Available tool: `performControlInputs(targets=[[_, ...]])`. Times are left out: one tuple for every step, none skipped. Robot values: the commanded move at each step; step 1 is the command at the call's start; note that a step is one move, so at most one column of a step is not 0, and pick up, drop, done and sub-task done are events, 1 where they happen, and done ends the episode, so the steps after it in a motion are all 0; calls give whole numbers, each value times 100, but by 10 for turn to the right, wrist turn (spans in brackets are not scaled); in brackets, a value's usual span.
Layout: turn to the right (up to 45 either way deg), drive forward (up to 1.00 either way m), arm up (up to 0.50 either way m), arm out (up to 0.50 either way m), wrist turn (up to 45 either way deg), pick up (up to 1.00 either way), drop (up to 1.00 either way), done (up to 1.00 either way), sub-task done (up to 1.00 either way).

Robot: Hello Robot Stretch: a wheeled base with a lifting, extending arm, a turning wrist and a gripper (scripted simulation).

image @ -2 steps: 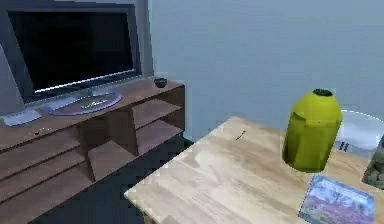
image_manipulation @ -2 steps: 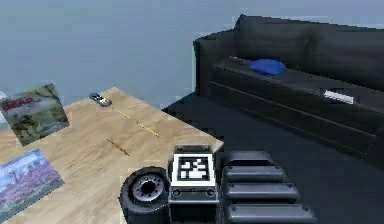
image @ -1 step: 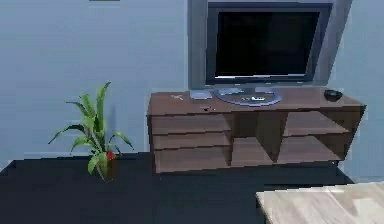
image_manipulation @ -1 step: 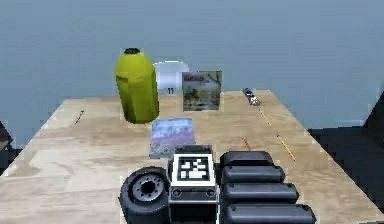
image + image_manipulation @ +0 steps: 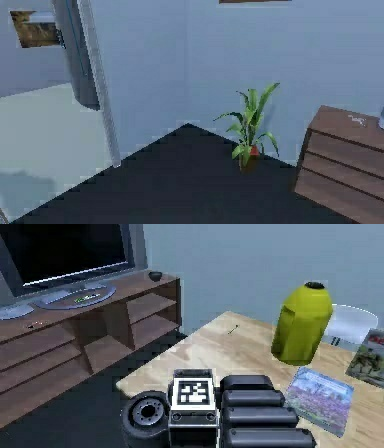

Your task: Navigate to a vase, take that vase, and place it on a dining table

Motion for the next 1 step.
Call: performControlInputs(targets=[[-420,0,0,0,0,0,0,0,0]])
